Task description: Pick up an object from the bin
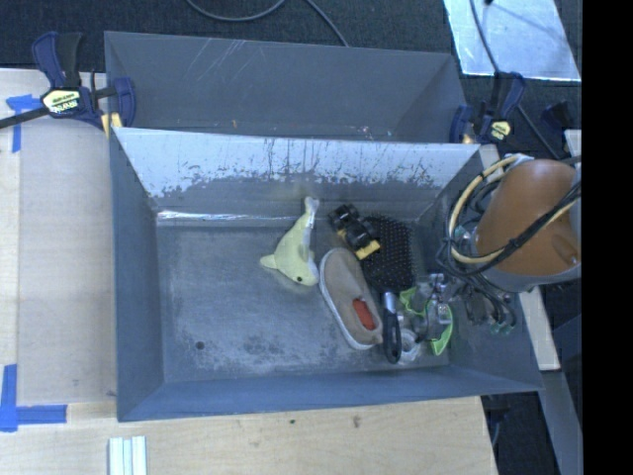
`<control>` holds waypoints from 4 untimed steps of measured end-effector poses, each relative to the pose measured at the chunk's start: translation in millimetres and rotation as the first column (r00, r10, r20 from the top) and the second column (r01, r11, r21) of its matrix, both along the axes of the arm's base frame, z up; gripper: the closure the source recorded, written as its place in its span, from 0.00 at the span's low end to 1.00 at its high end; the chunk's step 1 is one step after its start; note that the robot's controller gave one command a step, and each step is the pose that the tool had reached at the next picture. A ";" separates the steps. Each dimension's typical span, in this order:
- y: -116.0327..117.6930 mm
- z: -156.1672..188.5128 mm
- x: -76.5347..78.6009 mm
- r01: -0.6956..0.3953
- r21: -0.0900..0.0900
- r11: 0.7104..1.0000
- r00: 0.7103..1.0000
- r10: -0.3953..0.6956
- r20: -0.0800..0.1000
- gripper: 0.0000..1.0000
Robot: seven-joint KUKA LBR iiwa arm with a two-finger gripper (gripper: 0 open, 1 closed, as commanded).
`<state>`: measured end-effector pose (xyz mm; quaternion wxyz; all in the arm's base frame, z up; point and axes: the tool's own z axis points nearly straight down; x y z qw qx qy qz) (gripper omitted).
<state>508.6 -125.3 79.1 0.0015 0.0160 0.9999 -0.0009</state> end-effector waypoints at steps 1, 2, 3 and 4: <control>0.0 0.0 0.0 0.000 0.000 1.000 1.000 0.000 0.000 1.00; 0.0 0.0 0.0 0.000 0.000 1.000 1.000 0.000 0.000 1.00; 0.0 0.0 0.0 0.000 0.000 1.000 1.000 0.000 0.000 1.00; 0.1 -0.6 -2.0 0.000 0.001 1.000 1.000 0.000 -0.006 0.00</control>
Offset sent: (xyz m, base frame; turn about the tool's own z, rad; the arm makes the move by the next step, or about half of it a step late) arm 0.0000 0.0000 0.0000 0.0000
